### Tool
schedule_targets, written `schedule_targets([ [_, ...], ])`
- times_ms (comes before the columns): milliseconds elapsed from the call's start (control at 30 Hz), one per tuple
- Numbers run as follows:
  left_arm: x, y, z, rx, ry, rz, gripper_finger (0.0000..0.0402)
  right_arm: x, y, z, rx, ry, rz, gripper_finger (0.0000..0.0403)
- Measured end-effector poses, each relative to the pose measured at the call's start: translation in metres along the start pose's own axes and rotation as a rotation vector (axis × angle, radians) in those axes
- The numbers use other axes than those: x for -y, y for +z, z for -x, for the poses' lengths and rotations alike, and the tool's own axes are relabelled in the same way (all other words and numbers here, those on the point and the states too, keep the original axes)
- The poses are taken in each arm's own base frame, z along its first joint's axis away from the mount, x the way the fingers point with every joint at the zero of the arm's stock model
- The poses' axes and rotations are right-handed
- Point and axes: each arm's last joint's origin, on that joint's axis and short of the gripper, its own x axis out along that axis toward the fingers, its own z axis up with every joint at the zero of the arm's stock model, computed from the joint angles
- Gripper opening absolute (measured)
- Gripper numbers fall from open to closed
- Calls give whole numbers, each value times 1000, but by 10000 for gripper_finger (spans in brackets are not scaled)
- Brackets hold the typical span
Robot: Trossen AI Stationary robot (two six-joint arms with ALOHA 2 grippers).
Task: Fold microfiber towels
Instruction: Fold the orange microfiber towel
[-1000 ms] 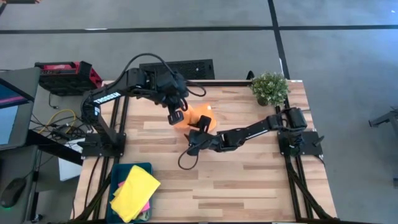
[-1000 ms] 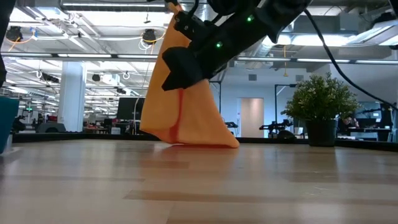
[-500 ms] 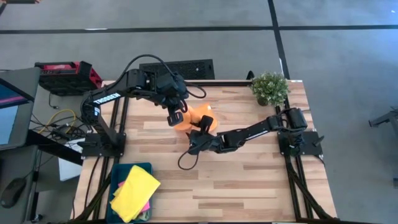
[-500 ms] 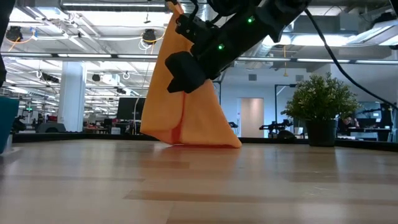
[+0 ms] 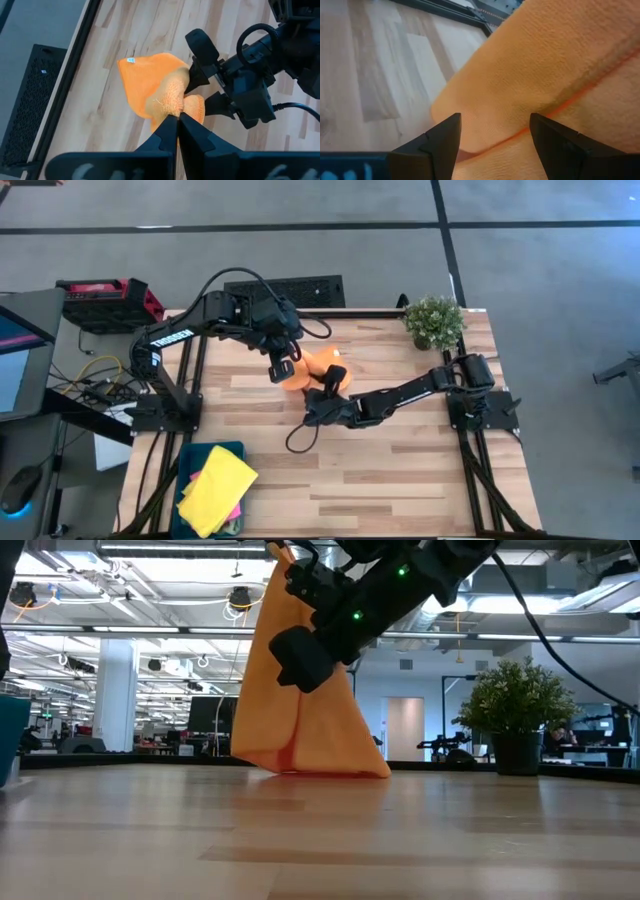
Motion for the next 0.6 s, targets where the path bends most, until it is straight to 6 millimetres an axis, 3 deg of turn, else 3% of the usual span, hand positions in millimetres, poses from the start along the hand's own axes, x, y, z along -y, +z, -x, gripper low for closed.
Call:
schedule_targets([
  [467, 0, -2, 0, -19, 2, -2, 0, 4, 0, 3, -29, -183, -15, 260],
  [600, 0, -2, 0, -20, 2, -3, 0, 0, 1, 2, 5, -28, -26, 260],
])
